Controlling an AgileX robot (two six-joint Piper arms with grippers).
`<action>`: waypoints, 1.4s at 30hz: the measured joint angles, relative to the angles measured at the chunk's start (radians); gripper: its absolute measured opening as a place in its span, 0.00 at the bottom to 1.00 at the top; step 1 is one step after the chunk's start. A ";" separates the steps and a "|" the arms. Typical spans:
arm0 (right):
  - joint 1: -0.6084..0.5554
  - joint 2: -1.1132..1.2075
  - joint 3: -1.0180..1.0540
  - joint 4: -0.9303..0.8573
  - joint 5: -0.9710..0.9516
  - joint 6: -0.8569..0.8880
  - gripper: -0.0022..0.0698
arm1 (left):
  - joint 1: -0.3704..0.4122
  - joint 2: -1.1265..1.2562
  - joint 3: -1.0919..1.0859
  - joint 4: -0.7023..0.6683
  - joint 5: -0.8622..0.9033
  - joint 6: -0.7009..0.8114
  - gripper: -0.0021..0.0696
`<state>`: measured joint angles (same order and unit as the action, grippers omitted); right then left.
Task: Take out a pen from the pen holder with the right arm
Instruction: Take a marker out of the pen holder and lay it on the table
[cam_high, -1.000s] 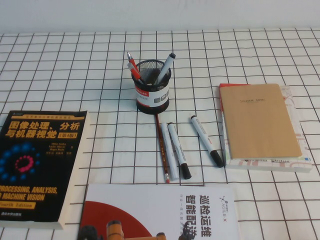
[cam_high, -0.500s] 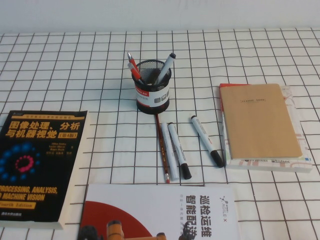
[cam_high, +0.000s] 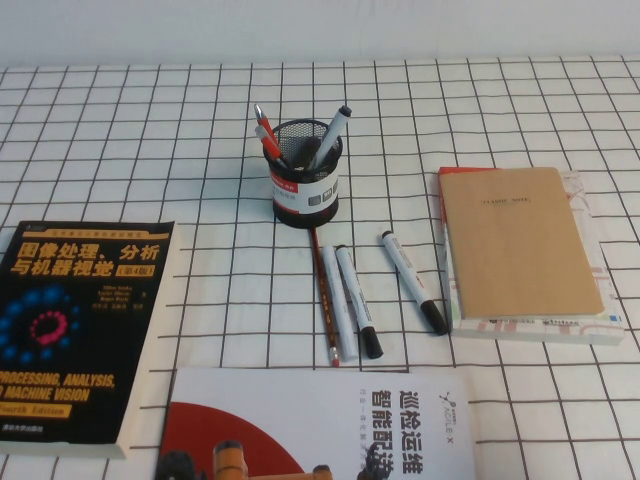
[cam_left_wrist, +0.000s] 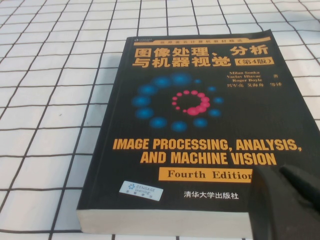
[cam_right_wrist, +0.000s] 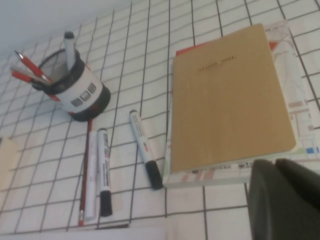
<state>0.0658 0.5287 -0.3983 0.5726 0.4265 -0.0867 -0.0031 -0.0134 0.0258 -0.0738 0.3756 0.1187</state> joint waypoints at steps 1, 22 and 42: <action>0.000 0.048 -0.026 0.000 0.014 -0.022 0.01 | 0.000 0.000 0.000 0.000 0.000 0.000 0.02; 0.401 0.836 -0.469 0.139 -0.220 -0.224 0.01 | 0.000 0.000 0.000 0.000 0.000 0.000 0.02; 0.597 1.250 -0.633 -0.151 -1.058 0.097 0.45 | 0.000 0.000 0.000 0.000 0.000 0.000 0.02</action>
<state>0.6628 1.7786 -1.0314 0.4214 -0.6316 0.0101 -0.0031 -0.0134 0.0258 -0.0738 0.3756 0.1187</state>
